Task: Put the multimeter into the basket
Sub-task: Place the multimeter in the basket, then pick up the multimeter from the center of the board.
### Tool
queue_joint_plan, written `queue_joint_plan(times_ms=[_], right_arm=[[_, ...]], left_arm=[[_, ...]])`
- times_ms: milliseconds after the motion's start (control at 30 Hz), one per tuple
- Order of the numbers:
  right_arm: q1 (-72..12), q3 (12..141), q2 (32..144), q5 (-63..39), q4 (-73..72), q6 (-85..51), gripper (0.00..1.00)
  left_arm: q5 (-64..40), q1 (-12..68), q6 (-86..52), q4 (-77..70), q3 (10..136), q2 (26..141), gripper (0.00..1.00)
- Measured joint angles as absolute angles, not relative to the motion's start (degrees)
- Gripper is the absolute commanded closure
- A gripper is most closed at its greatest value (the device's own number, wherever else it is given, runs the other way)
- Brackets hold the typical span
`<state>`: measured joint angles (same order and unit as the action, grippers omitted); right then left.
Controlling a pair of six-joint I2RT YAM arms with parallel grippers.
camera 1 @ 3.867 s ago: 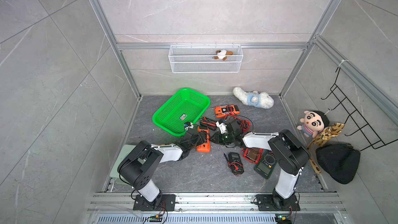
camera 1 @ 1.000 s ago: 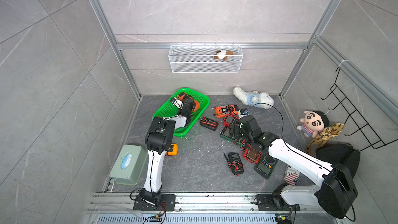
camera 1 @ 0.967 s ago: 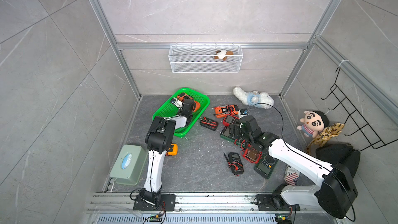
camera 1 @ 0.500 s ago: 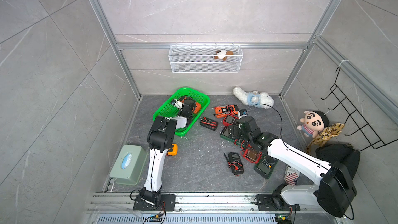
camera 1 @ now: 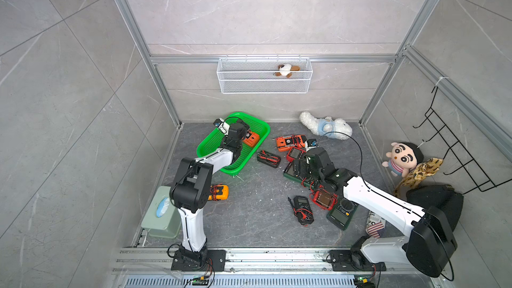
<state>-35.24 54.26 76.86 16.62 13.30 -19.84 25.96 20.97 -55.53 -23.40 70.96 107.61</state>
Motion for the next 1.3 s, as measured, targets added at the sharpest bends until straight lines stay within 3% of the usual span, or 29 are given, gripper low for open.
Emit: queue_joint_plan(times_ms=[167,367,600,800,967,1300], right_arm=[[-35.2,54.3,76.9,14.3,13.3,-19.2,0.00],[-35.2,54.3,76.9,13.5,13.3,-18.7,0.00],[-35.3,54.3,76.9,12.6,13.2,-18.5,0.00],[-35.4,54.3,77.1,11.8,13.2,-18.6,0.00],[-35.4,54.3,77.6,11.3,13.2,-18.6,0.00],[-35.4,54.3,77.7,11.1,13.1,-18.6,0.00]], left_arm=[[30.4,21.0,-56.0,-16.6,60.4,94.4,0.00],[38.9,20.9,-63.4,1.0,51.0,81.1,0.07],[41.5,19.0,-69.6,14.0,41.0,68.7,0.12],[41.3,18.7,-80.0,23.2,40.1,69.0,0.11],[39.3,18.2,-87.5,30.1,42.9,75.2,0.00],[31.1,14.1,-90.0,31.0,44.1,81.1,0.02]])
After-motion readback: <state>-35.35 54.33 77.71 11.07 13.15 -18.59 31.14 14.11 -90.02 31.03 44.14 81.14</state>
